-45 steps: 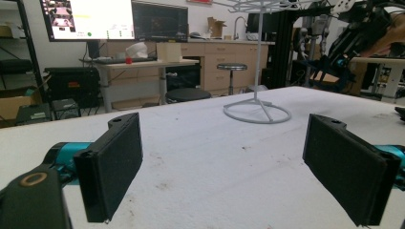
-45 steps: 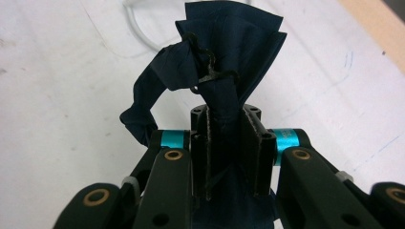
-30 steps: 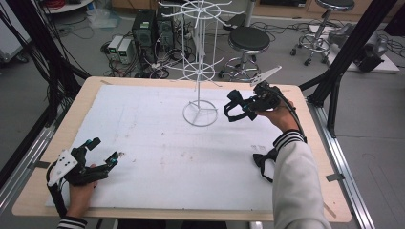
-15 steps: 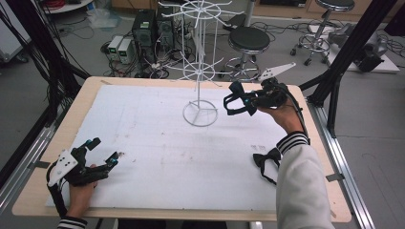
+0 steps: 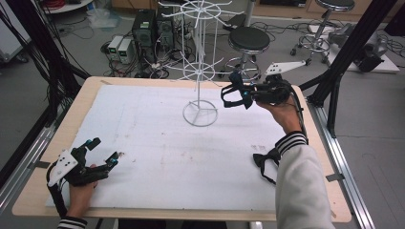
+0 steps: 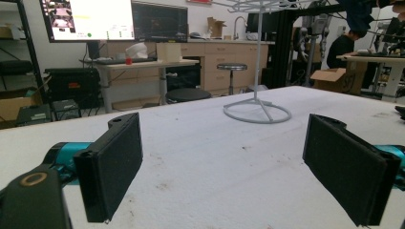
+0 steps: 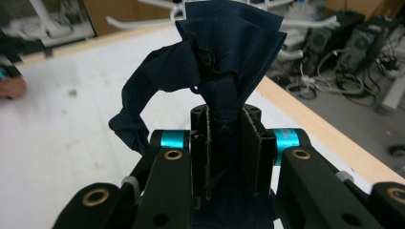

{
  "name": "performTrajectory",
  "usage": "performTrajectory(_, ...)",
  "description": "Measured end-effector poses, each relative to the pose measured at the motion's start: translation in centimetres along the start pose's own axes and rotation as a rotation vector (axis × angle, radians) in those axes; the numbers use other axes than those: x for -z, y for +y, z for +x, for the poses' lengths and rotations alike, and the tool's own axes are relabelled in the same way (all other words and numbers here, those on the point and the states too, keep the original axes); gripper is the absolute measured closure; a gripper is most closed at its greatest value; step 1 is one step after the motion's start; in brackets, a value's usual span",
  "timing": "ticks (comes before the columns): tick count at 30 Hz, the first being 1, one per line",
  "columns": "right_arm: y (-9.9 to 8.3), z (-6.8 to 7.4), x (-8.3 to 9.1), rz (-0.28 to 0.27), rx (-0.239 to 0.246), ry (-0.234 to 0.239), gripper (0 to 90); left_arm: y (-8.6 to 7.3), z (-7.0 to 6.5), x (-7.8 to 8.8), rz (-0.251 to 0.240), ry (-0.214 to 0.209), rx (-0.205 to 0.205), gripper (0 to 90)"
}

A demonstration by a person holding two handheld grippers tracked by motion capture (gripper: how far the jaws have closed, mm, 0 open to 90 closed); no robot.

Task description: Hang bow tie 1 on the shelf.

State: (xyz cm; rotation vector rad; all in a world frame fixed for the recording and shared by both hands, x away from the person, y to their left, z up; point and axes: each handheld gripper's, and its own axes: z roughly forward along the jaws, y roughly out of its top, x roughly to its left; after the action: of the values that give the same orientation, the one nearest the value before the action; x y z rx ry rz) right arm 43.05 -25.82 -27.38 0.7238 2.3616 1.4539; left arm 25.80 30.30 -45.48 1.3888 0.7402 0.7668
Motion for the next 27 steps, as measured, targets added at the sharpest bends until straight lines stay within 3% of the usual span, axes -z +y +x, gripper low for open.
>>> performTrajectory(1,0.1,0.0,0.0,-0.039,-0.01,0.01,75.8,0.0,0.0,0.0,-0.002,0.001,0.0,13.8)
performTrajectory(9,0.2,0.1,-0.2,-0.107,-0.021,0.005,75.8,0.0,0.0,0.0,0.0,0.0,0.0,13.8)
performTrajectory(21,0.3,0.0,-1.4,-0.141,-0.063,-0.003,75.5,0.0,0.0,0.0,-0.001,-0.001,0.001,13.8)
performTrajectory(27,0.2,0.1,-2.2,-0.133,-0.085,-0.014,75.4,0.0,0.0,0.0,0.0,-0.001,0.0,13.8)
